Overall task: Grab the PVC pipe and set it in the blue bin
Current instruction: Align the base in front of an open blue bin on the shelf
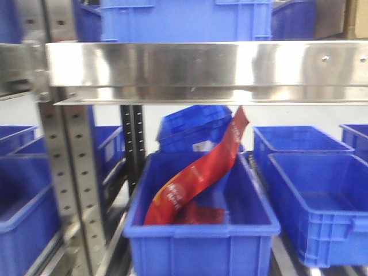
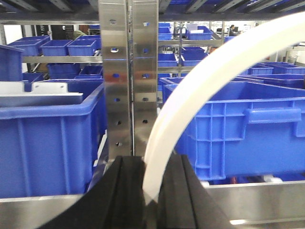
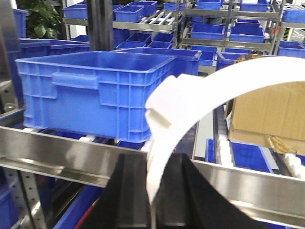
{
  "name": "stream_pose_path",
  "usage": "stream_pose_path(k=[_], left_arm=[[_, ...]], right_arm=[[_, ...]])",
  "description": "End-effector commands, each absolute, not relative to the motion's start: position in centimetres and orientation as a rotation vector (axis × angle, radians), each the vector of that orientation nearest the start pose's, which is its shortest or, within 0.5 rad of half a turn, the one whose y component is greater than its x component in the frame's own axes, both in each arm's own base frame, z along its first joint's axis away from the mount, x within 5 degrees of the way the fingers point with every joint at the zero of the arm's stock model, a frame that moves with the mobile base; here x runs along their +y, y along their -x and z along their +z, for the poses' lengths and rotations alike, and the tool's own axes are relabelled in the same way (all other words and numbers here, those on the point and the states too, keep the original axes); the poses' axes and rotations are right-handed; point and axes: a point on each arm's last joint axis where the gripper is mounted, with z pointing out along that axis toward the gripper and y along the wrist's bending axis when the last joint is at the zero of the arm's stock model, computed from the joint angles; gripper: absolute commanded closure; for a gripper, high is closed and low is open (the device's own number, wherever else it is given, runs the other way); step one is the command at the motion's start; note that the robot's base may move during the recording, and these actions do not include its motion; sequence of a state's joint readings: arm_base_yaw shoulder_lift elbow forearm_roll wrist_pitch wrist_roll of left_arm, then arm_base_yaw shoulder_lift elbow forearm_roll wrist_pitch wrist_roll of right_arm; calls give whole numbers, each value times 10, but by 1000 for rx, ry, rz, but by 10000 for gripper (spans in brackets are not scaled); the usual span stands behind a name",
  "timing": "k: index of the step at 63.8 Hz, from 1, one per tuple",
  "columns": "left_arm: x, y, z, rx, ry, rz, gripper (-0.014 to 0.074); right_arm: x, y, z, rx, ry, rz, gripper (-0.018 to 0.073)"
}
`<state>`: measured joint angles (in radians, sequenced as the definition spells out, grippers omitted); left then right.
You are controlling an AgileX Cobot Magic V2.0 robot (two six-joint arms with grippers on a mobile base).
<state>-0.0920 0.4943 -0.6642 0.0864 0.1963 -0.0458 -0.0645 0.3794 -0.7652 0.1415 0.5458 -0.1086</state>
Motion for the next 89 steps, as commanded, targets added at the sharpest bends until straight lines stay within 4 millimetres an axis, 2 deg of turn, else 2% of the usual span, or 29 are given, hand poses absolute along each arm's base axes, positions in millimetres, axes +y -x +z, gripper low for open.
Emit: stream_pose_path(k=[1,89], left_arm=[[-8,-96,387,1466,-83,-49,708],[-8,-96,387,1466,-83,-49,708]], right_arm=[[3,-55,394,1605,0,7,721],[3,-55,394,1605,0,7,721]])
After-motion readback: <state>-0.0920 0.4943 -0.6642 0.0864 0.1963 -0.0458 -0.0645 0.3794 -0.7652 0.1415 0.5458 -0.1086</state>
